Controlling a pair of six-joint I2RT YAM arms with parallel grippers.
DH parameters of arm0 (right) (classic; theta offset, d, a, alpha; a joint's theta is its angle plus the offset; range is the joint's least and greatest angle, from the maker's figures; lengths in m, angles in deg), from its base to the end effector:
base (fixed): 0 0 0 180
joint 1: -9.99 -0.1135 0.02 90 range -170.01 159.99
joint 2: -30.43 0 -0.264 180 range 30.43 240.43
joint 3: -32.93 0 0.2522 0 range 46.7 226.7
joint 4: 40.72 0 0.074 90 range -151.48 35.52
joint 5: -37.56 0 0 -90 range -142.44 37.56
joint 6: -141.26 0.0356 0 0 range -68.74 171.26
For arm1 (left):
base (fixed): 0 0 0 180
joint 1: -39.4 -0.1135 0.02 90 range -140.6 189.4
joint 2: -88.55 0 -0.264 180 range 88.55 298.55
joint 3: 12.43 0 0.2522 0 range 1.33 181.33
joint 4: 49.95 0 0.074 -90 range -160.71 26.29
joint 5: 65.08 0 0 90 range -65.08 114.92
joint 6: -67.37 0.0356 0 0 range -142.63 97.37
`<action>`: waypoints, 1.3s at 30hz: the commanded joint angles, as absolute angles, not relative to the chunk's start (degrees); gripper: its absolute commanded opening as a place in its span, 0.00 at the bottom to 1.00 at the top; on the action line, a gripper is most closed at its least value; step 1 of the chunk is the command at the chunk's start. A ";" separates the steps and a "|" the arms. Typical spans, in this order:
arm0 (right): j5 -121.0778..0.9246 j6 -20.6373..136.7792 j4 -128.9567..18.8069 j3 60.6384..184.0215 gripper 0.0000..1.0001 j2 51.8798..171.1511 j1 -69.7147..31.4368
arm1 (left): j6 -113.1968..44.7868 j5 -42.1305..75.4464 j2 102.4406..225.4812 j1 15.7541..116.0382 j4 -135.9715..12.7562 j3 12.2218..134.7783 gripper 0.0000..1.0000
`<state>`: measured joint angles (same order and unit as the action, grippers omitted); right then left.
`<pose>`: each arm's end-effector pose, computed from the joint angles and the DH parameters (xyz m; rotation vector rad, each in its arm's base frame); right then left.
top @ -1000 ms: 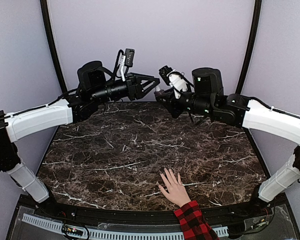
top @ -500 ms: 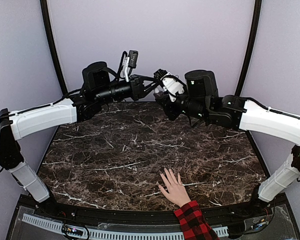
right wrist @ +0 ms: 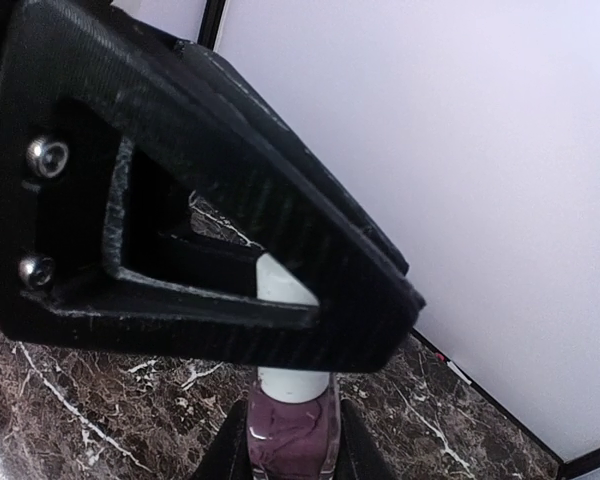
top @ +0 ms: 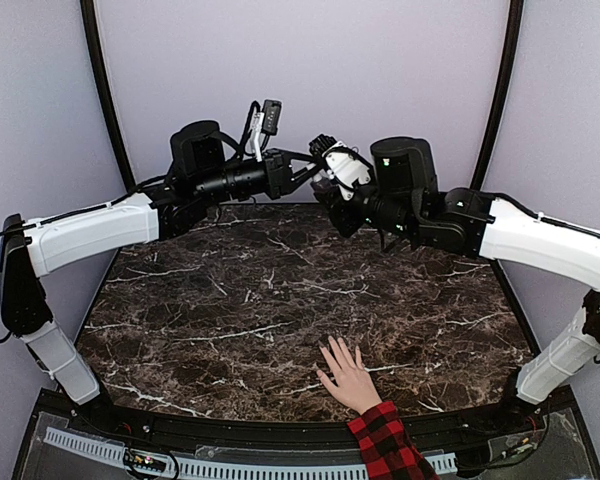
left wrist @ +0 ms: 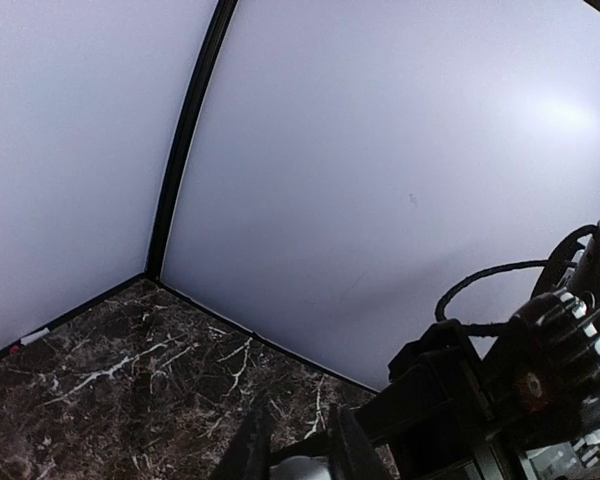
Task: Paint the nails
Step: Screw the nail polish bottle cap onto the nail polish bottle.
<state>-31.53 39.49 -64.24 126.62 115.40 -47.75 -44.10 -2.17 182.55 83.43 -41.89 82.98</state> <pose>0.1975 0.2891 0.3873 -0.8159 1.6246 0.2355 0.2726 -0.2861 0.4005 0.7082 1.3805 -1.2555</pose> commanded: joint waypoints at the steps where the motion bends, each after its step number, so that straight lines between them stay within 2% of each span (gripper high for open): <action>1: -30.21 39.18 -61.95 128.65 0.00 115.67 -48.28 | -44.08 -4.02 182.30 83.65 -42.54 84.86 0.15; 6: -31.17 38.65 -61.84 128.57 0.00 115.24 -48.24 | -43.38 -4.94 182.36 83.59 -43.13 85.30 0.00; 14: -43.67 39.51 -60.34 126.15 0.00 111.85 -46.65 | -41.37 -12.67 181.39 83.58 -41.75 84.98 0.00; 31: -86.30 41.02 -58.57 124.24 0.00 107.16 -38.43 | -42.50 -32.73 183.18 83.55 -39.93 86.49 0.00; 39: -100.15 40.09 -58.74 126.19 0.00 108.02 -37.44 | -44.35 -39.52 184.62 84.09 -37.38 86.97 0.00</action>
<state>-85.32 42.63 -66.14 123.38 108.54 -36.86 -41.37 -32.47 183.21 82.44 -37.78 85.73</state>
